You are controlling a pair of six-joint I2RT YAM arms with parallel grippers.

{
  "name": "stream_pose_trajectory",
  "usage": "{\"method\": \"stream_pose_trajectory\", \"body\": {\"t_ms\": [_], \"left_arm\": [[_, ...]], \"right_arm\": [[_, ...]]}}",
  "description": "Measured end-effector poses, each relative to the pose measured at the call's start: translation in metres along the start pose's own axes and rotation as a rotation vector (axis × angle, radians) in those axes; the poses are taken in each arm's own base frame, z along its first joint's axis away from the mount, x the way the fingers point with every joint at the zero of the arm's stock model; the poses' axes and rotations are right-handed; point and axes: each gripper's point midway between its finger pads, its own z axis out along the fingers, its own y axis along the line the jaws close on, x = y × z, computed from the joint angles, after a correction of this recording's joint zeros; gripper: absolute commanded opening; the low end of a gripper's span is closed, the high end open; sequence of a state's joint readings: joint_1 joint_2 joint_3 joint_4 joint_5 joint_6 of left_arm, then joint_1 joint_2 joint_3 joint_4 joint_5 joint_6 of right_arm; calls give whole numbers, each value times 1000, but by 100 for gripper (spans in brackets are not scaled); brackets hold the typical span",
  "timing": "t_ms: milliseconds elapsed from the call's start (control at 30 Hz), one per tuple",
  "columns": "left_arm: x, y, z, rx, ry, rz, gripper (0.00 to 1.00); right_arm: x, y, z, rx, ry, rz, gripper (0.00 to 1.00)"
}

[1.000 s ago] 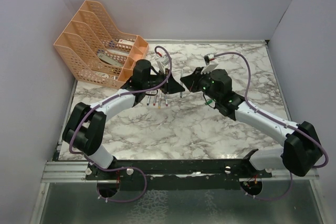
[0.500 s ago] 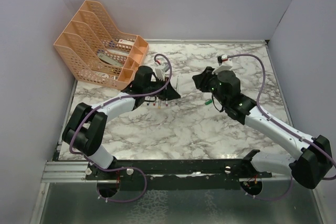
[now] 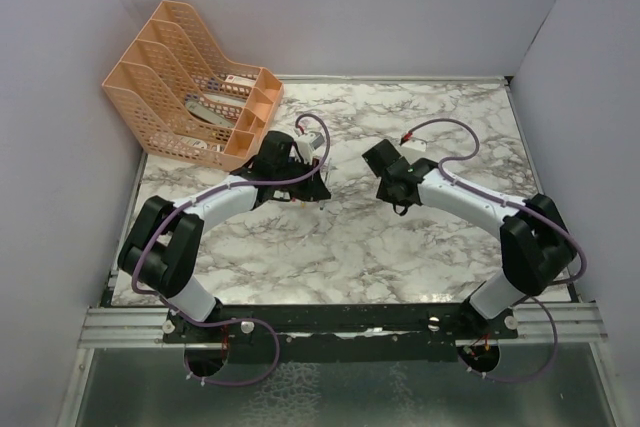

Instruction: Insert the pens into the pen caps

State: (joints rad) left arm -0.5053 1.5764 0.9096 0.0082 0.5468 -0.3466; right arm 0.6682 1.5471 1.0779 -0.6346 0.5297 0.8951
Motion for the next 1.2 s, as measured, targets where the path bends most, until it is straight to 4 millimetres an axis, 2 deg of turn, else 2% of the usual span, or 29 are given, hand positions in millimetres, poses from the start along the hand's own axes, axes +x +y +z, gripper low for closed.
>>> {"method": "stream_pose_trajectory", "body": {"t_ms": [67, 167, 333, 567, 933, 1200], "left_arm": [[1, 0, 0, -1, 4, 4, 0], [3, 1, 0, -2, 11, 7, 0], [4, 1, -1, -5, 21, 9, 0], [-9, -3, 0, 2, 3, 24, 0], [-9, 1, 6, -2, 15, 16, 0], [-5, 4, 9, -4, 29, 9, 0]], "right_arm": [[18, -12, 9, 68, 56, -8, 41], [26, -18, 12, 106, 81, 12, 44], [21, -27, 16, 133, 83, 67, 44], [10, -42, 35, 140, 80, 128, 44], [13, -28, 59, 86, 111, 105, 44], [10, -27, 70, 95, 120, 119, 44]]}}
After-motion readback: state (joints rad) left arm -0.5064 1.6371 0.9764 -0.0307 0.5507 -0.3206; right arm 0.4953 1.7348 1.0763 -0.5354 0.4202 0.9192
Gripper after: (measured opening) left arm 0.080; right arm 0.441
